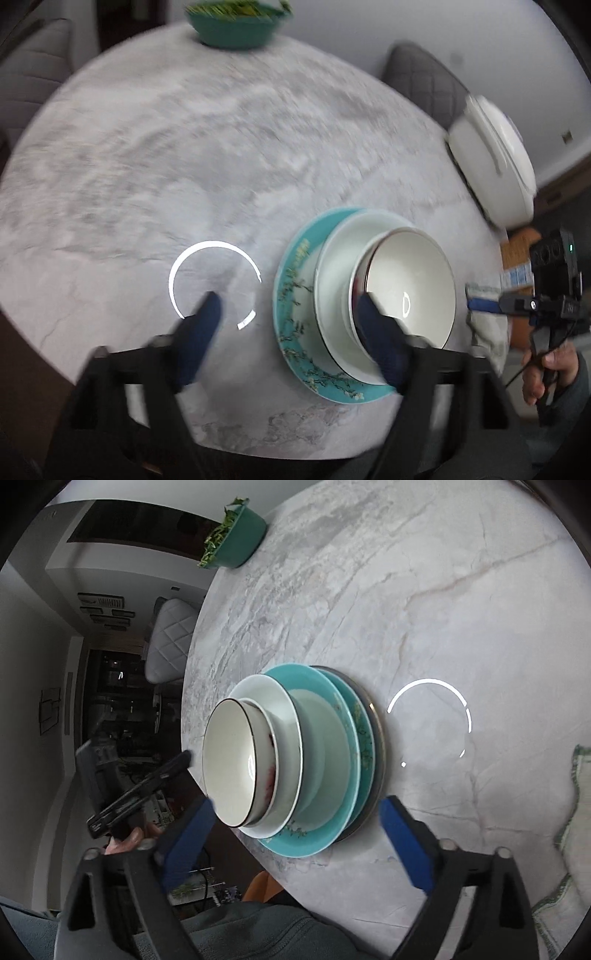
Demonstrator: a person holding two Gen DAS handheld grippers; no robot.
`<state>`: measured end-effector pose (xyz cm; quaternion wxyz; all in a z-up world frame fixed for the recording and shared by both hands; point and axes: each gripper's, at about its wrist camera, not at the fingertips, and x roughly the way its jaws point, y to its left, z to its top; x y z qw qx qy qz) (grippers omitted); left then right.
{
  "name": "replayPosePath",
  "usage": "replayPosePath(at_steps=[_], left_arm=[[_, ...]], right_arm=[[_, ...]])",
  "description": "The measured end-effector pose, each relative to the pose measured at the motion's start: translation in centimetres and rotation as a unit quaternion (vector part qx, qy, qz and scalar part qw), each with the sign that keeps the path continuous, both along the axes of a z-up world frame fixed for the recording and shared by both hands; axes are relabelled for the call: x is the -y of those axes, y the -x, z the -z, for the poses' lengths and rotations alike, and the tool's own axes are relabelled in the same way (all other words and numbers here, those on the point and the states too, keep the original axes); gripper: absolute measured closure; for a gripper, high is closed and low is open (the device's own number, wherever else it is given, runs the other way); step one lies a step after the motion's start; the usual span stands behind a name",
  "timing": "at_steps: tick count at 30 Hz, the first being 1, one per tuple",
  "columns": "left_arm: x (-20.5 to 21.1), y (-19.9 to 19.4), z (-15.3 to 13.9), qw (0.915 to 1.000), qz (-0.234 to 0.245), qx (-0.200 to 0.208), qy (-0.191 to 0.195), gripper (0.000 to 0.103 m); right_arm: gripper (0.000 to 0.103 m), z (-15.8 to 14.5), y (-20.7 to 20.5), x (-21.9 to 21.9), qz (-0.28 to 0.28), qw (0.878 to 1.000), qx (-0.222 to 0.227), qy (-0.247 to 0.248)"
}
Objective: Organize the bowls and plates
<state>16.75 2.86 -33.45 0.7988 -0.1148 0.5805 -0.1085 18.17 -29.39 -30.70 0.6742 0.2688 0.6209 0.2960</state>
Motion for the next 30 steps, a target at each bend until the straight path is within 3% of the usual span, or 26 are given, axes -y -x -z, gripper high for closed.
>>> replayPosePath(at_steps=[2,4,8,11,13,16,18,25,28,29,30], left_arm=[[-0.4,1.4,-1.9,0.999,-0.034,0.028,-0.007,0.018],[-0.3,2.3,-3.4,0.9973,-0.051,0.045,-0.03,0.003],[0.9,3.1,-6.2,0.993,-0.045,0.073,-0.082,0.0],[2.0,3.6,-8.3,0.9871,-0.043,0.096,-0.12,0.0],[2.1,4.4,-9.7,0.9833,-0.057,0.109,-0.134,0.0],[1.4,5.6,-11.3,0.9824,-0.077,0.105,-0.134,0.0],[1.0,6.8,-12.3,0.9812,-0.073,0.111,-0.14,0.0],[0.3,11.7,-16.1,0.9731,-0.063,0.143,-0.169,0.0],[0.5,13.3,-17.3,0.9689,-0.067,0.144,-0.189,0.0],[0.5,13.7,-17.6,0.9669,-0.069,0.15,-0.194,0.0],[0.6,14.2,-18.0,0.9662,-0.068,0.159,-0.191,0.0]], right_arm=[[0.0,-0.7,0.1,0.4,-0.001,1.0,0.019,0.0],[0.0,-1.4,0.2,0.8,0.004,0.999,0.034,0.009],[0.0,-4.1,1.2,0.7,0.017,0.994,0.101,0.038],[0.0,-7.1,2.8,0.1,0.035,0.981,0.179,0.069],[0.0,-9.8,4.5,-0.6,0.049,0.962,0.249,0.097],[0.0,-13.6,8.0,-1.9,0.072,0.922,0.348,0.152],[0.0,-16.3,11.1,-3.4,0.087,0.884,0.41,0.208],[0.0,-22.7,19.8,-5.4,0.174,0.793,0.524,0.258],[0.0,-24.4,23.5,-6.2,0.213,0.724,0.586,0.294],[0.0,-24.1,24.3,-6.3,0.223,0.708,0.6,0.299],[0.0,-23.9,24.3,-6.5,0.222,0.711,0.597,0.298]])
